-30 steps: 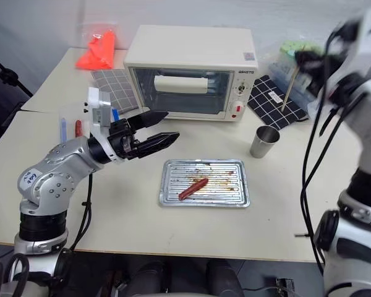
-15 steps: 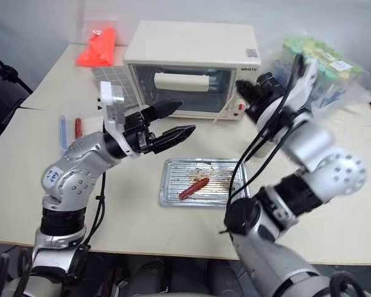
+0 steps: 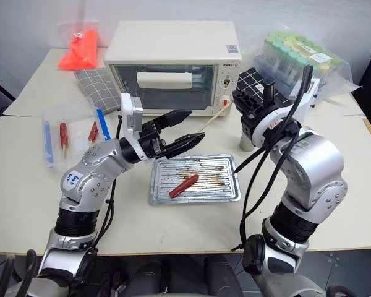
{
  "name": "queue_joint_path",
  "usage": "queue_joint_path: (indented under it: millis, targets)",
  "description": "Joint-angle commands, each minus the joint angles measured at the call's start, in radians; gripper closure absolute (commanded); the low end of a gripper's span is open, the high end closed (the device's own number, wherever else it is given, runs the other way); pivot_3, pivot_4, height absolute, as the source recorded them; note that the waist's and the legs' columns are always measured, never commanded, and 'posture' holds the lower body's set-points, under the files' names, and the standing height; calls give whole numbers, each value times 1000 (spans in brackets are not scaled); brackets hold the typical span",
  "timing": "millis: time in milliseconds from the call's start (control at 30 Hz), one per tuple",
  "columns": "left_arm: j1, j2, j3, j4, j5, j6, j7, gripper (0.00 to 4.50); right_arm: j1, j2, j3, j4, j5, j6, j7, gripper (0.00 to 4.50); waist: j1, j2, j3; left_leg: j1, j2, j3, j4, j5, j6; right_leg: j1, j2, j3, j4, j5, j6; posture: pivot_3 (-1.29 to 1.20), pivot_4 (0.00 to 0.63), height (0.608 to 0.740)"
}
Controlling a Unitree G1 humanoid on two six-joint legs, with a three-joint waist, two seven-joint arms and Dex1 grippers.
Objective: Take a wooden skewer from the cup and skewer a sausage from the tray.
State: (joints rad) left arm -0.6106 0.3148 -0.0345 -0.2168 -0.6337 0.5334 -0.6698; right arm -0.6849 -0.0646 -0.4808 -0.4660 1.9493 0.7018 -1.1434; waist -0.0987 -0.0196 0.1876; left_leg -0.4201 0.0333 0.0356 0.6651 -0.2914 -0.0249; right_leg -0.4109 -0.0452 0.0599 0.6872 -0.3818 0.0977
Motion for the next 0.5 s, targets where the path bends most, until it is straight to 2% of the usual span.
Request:
queue_joint_path:
  millis: [33, 167, 500]
  targets:
    - [14, 47, 25, -67, -8, 1, -34, 220, 40, -49, 59, -66, 23, -92, 1, 4470, 1, 0, 0, 0, 0, 0, 0, 0, 0, 0, 0, 0, 0, 0, 0, 0, 150, 740]
    - [15, 62, 25, -69, -12, 7, -42, 220, 76, -72, 120, -66, 23, -141, 29, 4470, 5, 0, 0, 0, 0, 0, 0, 0, 0, 0, 0, 0, 0, 0, 0, 0, 150, 740]
    - [-52, -74, -10, -8, -25, 74, 32, 220, 66, -106, 210, -60, 23, -240, 102, 4470, 18, 0, 0, -1, -1, -1, 0, 0, 0, 1, -1, 0, -2, 0, 0, 0, 150, 740]
